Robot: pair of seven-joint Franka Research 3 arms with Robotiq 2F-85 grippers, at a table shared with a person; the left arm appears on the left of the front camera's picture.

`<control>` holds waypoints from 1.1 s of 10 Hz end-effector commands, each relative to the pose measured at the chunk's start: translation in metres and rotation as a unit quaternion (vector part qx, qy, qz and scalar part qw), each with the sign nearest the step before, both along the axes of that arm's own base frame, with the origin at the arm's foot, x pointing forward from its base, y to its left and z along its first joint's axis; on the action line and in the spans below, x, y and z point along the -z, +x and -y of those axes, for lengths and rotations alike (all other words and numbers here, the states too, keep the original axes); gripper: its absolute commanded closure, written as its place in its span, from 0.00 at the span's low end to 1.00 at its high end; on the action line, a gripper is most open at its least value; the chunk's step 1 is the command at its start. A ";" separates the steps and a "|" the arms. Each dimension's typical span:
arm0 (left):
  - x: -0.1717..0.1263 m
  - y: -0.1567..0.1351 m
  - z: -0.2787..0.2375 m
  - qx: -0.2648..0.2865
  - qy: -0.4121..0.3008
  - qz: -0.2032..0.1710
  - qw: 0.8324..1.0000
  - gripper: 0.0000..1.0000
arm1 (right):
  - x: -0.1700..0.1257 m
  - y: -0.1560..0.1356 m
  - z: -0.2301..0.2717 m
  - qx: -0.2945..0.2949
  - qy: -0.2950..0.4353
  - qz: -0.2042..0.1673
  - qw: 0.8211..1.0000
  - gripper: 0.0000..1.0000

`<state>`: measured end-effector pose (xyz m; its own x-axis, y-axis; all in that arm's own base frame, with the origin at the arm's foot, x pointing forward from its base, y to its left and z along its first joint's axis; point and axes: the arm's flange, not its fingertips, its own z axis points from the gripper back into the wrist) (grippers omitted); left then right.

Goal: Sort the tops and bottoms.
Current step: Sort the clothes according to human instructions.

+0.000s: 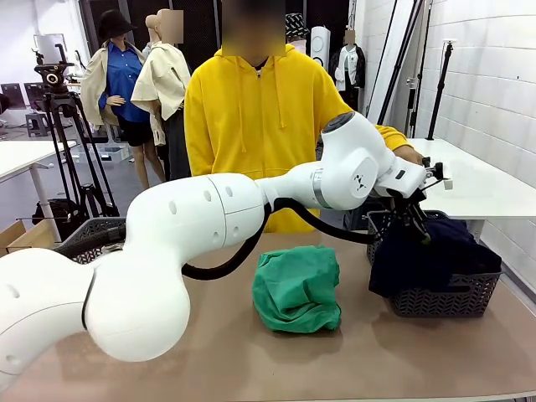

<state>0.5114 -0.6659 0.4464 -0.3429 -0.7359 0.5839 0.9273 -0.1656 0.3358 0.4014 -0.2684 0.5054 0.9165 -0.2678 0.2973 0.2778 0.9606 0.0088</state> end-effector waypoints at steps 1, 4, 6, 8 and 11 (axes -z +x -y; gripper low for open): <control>-0.048 0.103 0.113 -0.003 0.020 -0.004 1.000 0.00 | 0.001 -0.001 0.000 -0.006 -0.002 -0.001 1.000 0.00; -0.075 0.110 0.079 0.013 0.047 -0.002 0.999 0.00 | 0.001 -0.001 0.000 -0.006 -0.002 -0.001 1.000 0.00; -0.095 0.106 0.030 0.017 0.062 -0.027 0.998 0.00 | 0.001 -0.001 0.000 -0.006 -0.002 -0.001 1.000 0.00; -0.128 0.093 -0.062 -0.075 0.131 -0.014 0.988 0.00 | 0.001 -0.001 0.000 -0.006 -0.002 -0.001 1.000 0.00; -0.161 0.032 -0.244 -0.311 0.212 -0.025 0.926 0.00 | 0.001 -0.001 0.000 -0.006 -0.002 -0.001 1.000 0.00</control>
